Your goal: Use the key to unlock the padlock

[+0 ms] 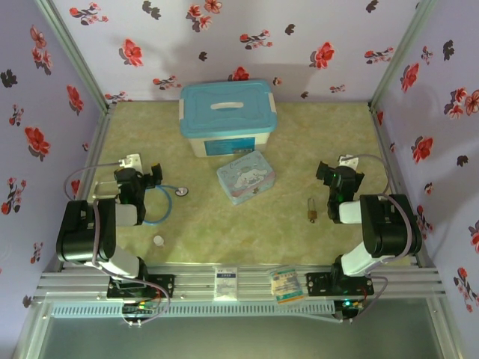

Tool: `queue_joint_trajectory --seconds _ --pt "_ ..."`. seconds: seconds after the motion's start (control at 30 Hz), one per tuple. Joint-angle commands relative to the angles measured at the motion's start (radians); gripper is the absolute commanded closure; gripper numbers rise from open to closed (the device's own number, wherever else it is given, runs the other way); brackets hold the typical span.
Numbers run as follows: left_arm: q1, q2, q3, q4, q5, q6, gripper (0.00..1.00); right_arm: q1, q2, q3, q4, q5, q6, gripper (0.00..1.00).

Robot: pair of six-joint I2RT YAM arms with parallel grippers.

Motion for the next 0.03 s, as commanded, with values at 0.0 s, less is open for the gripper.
queue_joint_trajectory --seconds 0.0 --pt "-0.003 0.012 0.020 0.001 0.016 0.029 0.00 0.000 -0.001 -0.001 0.031 0.020 -0.008 0.01"
